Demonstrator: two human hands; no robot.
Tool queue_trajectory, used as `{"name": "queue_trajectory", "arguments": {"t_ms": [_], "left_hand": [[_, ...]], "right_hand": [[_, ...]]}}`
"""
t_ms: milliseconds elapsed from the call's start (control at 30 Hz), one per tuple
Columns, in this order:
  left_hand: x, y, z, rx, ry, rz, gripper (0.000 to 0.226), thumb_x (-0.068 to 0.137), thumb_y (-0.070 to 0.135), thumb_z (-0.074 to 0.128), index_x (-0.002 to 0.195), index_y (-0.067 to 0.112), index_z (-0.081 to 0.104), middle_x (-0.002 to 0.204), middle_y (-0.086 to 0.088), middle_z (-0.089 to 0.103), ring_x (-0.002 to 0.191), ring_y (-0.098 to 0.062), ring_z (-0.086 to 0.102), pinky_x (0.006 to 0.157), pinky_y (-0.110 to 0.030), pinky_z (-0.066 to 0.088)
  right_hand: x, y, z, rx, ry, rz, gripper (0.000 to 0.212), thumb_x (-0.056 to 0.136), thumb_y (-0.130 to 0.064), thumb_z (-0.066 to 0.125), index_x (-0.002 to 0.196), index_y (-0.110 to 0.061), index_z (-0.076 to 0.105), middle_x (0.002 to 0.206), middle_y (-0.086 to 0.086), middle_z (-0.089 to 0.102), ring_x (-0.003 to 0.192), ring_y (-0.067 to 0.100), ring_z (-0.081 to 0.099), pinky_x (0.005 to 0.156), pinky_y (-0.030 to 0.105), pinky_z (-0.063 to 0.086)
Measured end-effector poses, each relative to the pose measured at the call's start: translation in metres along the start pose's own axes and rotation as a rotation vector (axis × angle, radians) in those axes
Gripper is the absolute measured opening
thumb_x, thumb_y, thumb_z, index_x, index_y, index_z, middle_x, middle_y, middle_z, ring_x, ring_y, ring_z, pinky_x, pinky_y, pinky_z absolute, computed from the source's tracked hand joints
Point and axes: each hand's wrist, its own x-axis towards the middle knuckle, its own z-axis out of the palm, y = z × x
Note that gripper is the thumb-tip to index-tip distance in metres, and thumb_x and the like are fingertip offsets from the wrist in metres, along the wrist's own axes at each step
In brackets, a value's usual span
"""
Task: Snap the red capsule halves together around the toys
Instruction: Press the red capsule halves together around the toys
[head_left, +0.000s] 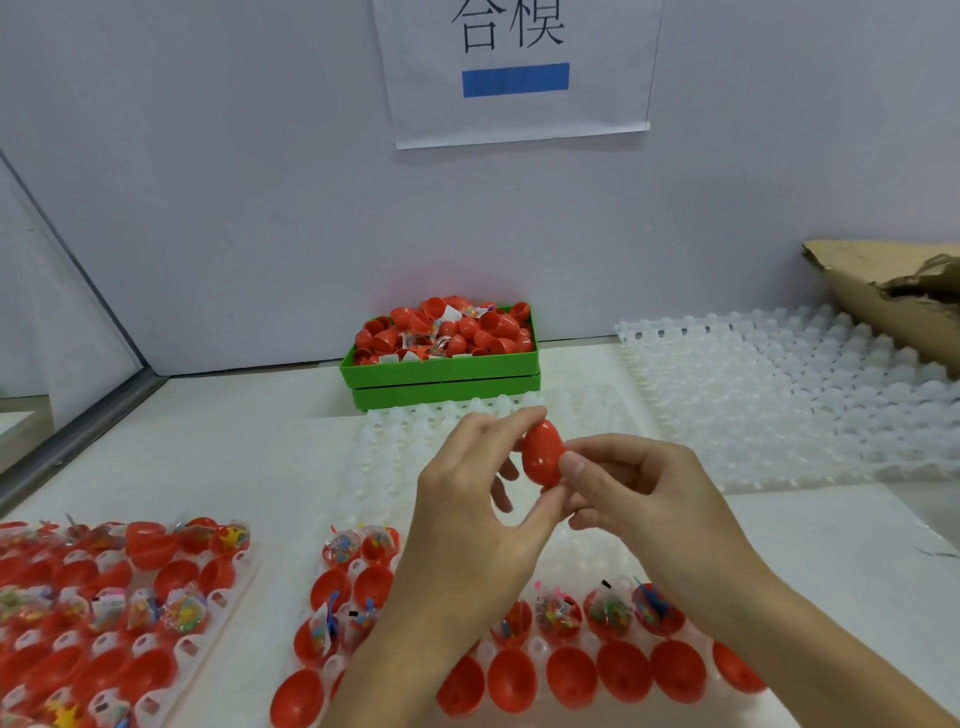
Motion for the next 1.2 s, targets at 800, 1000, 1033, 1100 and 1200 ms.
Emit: {"name": "queue_trajectory", "arguments": {"t_ms": [800, 1000, 1033, 1100, 1200], "left_hand": [[-0.001, 0.000, -0.004, -0.151, -0.076, -0.073, 0.064, 0.074, 0.035, 0.077, 0.134, 0.035, 0.055, 0.109, 0.020, 0.056, 0.107, -0.007, 0.057, 0.082, -0.020, 0.052], [0.000, -0.002, -0.011, -0.216, -0.009, -0.107, 0.043, 0.080, 0.044, 0.065, 0.122, 0.047, 0.053, 0.110, 0.026, 0.057, 0.109, -0.003, 0.057, 0.081, -0.021, 0.053], [0.001, -0.004, -0.010, -0.197, 0.001, -0.106, 0.040, 0.080, 0.044, 0.062, 0.119, 0.048, 0.053, 0.109, 0.028, 0.057, 0.108, -0.001, 0.057, 0.078, -0.020, 0.054], [0.001, -0.007, -0.009, -0.190, 0.008, -0.095, 0.033, 0.082, 0.046, 0.059, 0.115, 0.051, 0.054, 0.108, 0.029, 0.057, 0.105, 0.001, 0.057, 0.074, -0.019, 0.052], [0.002, -0.011, -0.003, -0.186, 0.027, -0.064, 0.021, 0.089, 0.050, 0.061, 0.110, 0.049, 0.056, 0.106, 0.027, 0.058, 0.100, 0.001, 0.058, 0.072, -0.019, 0.050]], "right_hand": [[0.003, 0.002, -0.001, 0.266, -0.104, 0.105, 0.026, 0.082, -0.021, 0.060, 0.095, -0.010, 0.079, 0.092, 0.021, 0.074, 0.088, 0.032, 0.074, 0.076, 0.031, 0.060], [0.010, -0.011, -0.016, 0.334, -0.067, 0.208, 0.030, 0.083, -0.023, 0.063, 0.101, -0.001, 0.073, 0.100, 0.019, 0.074, 0.091, 0.025, 0.074, 0.070, 0.023, 0.057], [0.012, -0.014, -0.022, 0.340, -0.034, 0.214, 0.030, 0.085, -0.022, 0.063, 0.104, -0.001, 0.071, 0.101, 0.018, 0.074, 0.093, 0.025, 0.073, 0.070, 0.023, 0.057], [0.017, -0.018, -0.036, 0.404, 0.042, 0.221, 0.029, 0.087, -0.020, 0.063, 0.107, 0.001, 0.067, 0.100, 0.015, 0.074, 0.095, 0.024, 0.073, 0.072, 0.025, 0.056], [0.029, -0.021, -0.062, 0.579, 0.179, 0.230, 0.024, 0.092, -0.009, 0.060, 0.109, 0.007, 0.062, 0.096, 0.016, 0.073, 0.088, 0.022, 0.073, 0.069, 0.022, 0.058]]}}
